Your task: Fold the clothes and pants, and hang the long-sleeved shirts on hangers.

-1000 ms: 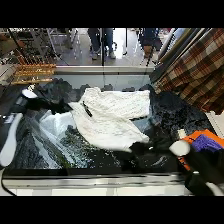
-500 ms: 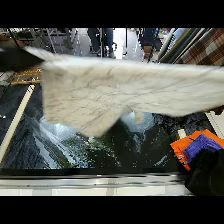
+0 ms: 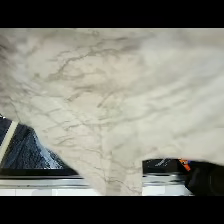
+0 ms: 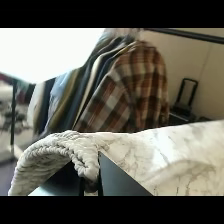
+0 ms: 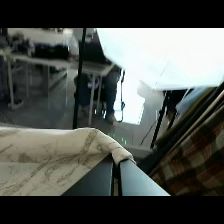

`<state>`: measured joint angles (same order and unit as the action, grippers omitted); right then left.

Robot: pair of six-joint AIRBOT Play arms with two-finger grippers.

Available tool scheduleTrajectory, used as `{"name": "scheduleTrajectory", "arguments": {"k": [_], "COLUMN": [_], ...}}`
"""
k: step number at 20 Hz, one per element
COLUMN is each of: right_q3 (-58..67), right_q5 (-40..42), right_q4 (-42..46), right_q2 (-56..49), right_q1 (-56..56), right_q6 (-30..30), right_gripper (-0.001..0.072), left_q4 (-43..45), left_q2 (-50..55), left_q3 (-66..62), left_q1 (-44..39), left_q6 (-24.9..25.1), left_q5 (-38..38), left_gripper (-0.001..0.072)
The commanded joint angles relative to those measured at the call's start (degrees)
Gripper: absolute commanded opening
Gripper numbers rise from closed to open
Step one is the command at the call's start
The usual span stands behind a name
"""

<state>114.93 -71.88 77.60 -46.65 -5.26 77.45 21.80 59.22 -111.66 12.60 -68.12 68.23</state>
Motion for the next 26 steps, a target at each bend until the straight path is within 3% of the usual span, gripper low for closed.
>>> {"name": "scheduleTrajectory", "arguments": {"k": [1, 5, 8, 11, 14, 17, 20, 23, 26], "right_q3": [-12.6, -27.1, -28.9, -28.8, -28.8, -28.8, -31.2, -40.0, -53.7], "right_q5": [1.3, 11.9, 20.4, 24.7, 19.5, 4.8, -9.8, -14.0, -13.2], "right_q4": [-0.9, -7.2, -8.7, -11.5, -11.8, -14.8, -20.6, -20.9, -20.9], "right_q2": [-10.7, -28.1, -40.4, -45.2, -43.8, -40.8, -35.8, -27.1, -18.8], "right_q1": [0.0, 0.0, 0.0, 0.0, 0.2, 0.2, 2.7, 9.9, 18.2], "right_q6": [-0.6, -2.6, -2.5, -2.3, -2.3, -2.4, -4.2, -3.8, 0.2], "right_gripper": [0.0012, 0.0012, 0.0012, 0.0012, 0.0012, 0.0012, 0.0012, 0.0011, 0.0011], "left_q4": [2.9, 8.7, 3.1, -3.0, -2.6, -2.2, 0.8, 9.1, 21.9], "left_q2": [5.4, 22.8, 38.8, 47.7, 47.9, 47.8, 47.8, 47.8, 47.8], "left_q3": [15.7, 28.9, 28.5, 25.2, 22.6, 19.9, 19.8, 19.8, 19.8], "left_q1": [-3.5, -7.2, -7.6, -7.6, -7.2, -4.5, -0.3, 3.4, 4.7], "left_q6": [0.4, 0.4, -1.5, -1.4, -1.3, -3.1, -3.9, -3.9, -3.9], "left_q5": [-3.3, -16.3, -23.1, -22.5, -21.7, -14.6, 0.1, 14.0, 22.2], "left_gripper": [0.0023, 0.0022, 0.0022, 0.0022, 0.0021, 0.0021, 0.0021, 0.0021, 0.0021]}}
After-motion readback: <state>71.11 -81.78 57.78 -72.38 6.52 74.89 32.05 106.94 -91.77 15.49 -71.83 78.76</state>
